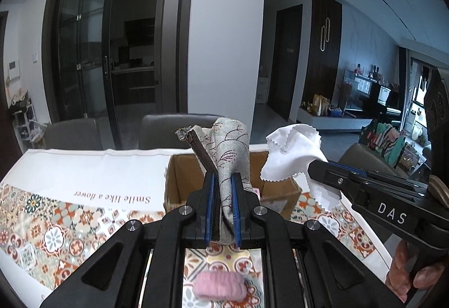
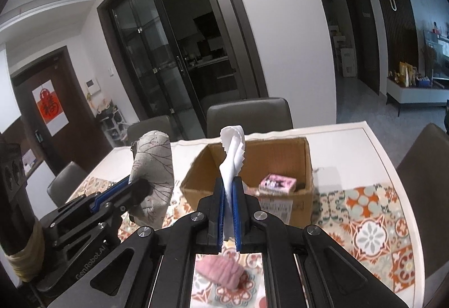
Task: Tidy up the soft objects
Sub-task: 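Lift the grey pouch and white cloth strip and carry both over the box, then lower both tools into the box and open them to release the items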
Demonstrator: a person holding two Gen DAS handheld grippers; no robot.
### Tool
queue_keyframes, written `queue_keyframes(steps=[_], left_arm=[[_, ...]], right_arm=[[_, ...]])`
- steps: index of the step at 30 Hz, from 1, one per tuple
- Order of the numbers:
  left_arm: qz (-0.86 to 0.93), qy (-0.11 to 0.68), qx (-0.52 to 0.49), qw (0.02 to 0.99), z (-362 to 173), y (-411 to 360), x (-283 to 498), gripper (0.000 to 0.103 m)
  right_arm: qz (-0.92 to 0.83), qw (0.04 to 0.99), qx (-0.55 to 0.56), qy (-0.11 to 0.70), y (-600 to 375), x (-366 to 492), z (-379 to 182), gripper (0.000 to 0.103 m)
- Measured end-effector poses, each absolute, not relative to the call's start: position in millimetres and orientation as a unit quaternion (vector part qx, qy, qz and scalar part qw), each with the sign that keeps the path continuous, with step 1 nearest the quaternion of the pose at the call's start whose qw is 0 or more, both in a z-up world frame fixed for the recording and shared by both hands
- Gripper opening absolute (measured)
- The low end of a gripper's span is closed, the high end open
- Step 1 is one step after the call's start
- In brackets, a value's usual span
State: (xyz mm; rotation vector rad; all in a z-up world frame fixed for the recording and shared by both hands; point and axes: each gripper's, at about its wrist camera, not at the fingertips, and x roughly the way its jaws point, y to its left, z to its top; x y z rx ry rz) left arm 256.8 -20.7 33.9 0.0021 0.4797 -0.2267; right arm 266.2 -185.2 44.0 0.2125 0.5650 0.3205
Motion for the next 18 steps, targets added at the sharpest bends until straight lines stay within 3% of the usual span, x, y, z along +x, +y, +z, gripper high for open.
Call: queue_keyframes(steps=[18], left_arm=[[-0.108,0.254,0.014,0.961,12,-32,332,0.013]], right_arm=[[0.156,0.941,0.083,0.287,-185,347,36,0.007]])
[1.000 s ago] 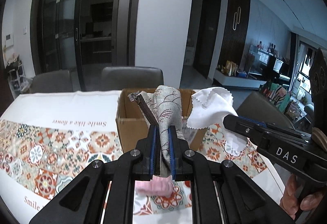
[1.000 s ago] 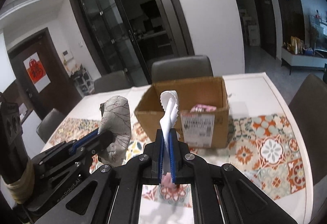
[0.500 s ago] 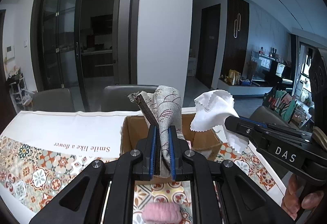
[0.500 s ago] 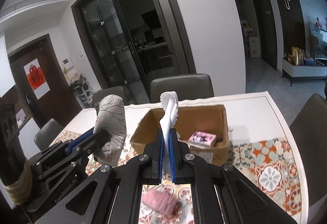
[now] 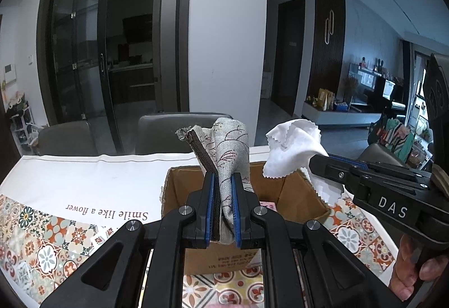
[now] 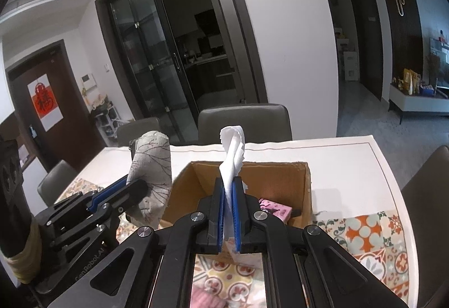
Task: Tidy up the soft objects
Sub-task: 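Lower both tools into the box and open them to release the items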
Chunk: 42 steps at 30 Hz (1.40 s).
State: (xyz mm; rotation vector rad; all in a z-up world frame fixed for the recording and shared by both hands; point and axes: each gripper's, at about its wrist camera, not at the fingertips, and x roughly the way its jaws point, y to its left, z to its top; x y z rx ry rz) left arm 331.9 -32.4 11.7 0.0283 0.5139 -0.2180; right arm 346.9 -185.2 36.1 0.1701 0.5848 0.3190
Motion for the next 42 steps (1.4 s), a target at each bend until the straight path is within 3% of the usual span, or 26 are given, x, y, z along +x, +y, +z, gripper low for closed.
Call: queue_keyframes(steps=[16,22,26,31,32,37,42], left_arm=[[-0.104,0.32,0.037,0.941,-46,-49,390,0.015],[-0.105,0.332,0.047,0.936,-59,-55,398,0.026],[-0.104,0.337,0.046,0.935,-61,-55,400,0.038],[-0.1,0.332,0.048,0.937,-58,-53,397,0.049],[-0.099,0.332,0.048,0.937,-57,-52,396,0.053],[-0.092,0.33,0.039,0.939,-52,-48,389,0.054],[-0.089,0.319,0.034,0.943,-41,-43,374,0.057]], right_arm=[[0.139,0.922,0.073,0.355,-190,408,-26,0.007],[0.13,0.913,0.074,0.38,-195,422,-46,0.007],[0.123,0.912,0.071,0.385,-193,424,-51,0.008],[0.114,0.912,0.07,0.389,-194,426,-53,0.028],[0.113,0.913,0.069,0.387,-194,425,-52,0.028],[0.105,0.917,0.066,0.38,-195,415,-46,0.029],[0.093,0.925,0.066,0.364,-195,400,-34,0.037]])
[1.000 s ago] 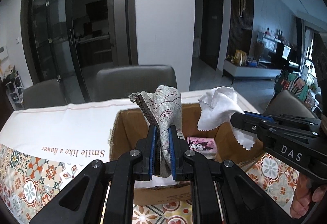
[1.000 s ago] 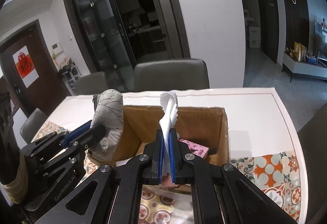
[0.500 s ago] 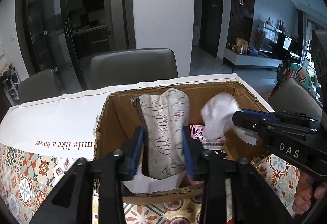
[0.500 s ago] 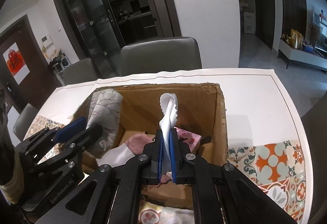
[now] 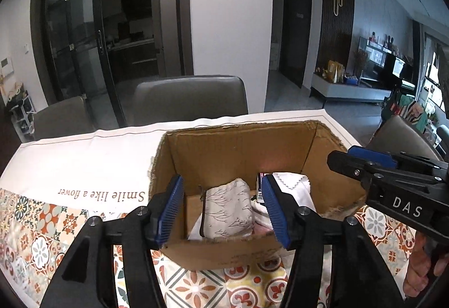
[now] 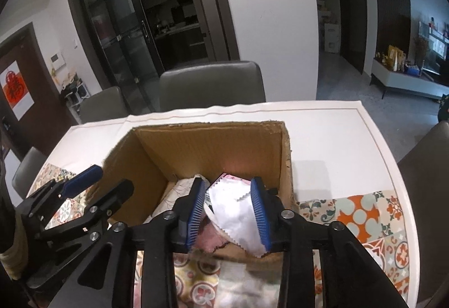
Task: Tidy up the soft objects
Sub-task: 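Lower both tools into the box and open them to release the items, then grasp the pink fuzzy hat with the left tool while the right tool grasps the pink ribbon roll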
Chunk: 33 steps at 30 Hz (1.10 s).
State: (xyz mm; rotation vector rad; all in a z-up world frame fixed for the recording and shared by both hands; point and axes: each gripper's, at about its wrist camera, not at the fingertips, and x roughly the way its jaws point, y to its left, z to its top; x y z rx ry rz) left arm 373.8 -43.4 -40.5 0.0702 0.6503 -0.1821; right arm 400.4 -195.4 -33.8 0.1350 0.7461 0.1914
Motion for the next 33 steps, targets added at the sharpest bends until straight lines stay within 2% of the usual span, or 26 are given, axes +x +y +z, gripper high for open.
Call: queue_keyframes(steps=[13,23,25,33], left_arm=[[-0.087,0.307,0.031,0.947,-19,-39,332,0.064],[-0.085,0.317,0.036,0.944,-21,-40,311,0.07],[-0.085,0.321,0.036,0.943,-23,-41,308,0.07],[-0.088,0.355,0.033,0.93,-46,-36,296,0.072]], right_arm=[[0.072,0.933,0.067,0.345,-197,357,-12,0.051],[0.058,0.928,0.076,0.359,-202,332,-14,0.053],[0.055,0.927,0.077,0.364,-203,329,-17,0.056],[0.034,0.919,0.079,0.384,-205,316,-33,0.059]])
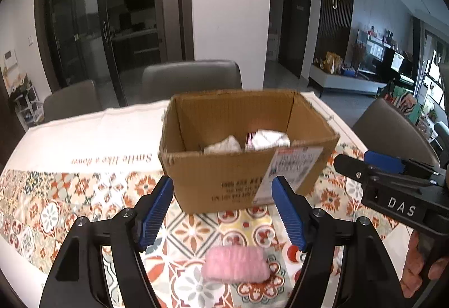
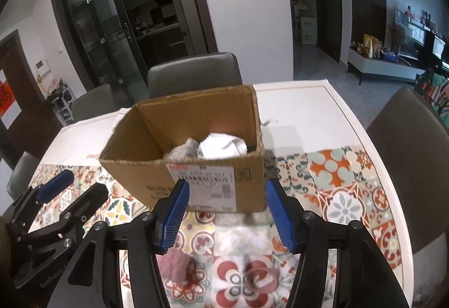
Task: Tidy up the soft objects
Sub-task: 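Grasp the pink fuzzy hat with the left tool while the right tool grasps the pink ribbon roll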
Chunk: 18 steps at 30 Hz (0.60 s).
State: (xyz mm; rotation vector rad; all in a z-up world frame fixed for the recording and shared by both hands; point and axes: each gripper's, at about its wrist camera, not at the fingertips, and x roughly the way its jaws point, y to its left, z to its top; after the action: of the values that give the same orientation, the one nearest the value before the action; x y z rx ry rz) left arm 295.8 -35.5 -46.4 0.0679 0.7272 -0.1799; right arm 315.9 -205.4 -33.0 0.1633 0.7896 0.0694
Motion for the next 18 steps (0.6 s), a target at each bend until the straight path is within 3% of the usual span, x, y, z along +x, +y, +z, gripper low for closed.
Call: queue_keyframes(steps=[3,18], left_arm=[[-0.089,0.371,0.033,0.924,-56,-34,292,0.072],[-0.119,0.456,0.038,0.881,-106,-43,285,0.077]], right_arm=[[0.023,0.916,0.074,0.393,-205,311,-40,0.065],[-0.009,0.879,0.075,0.47,-212,294,-90,0.065]])
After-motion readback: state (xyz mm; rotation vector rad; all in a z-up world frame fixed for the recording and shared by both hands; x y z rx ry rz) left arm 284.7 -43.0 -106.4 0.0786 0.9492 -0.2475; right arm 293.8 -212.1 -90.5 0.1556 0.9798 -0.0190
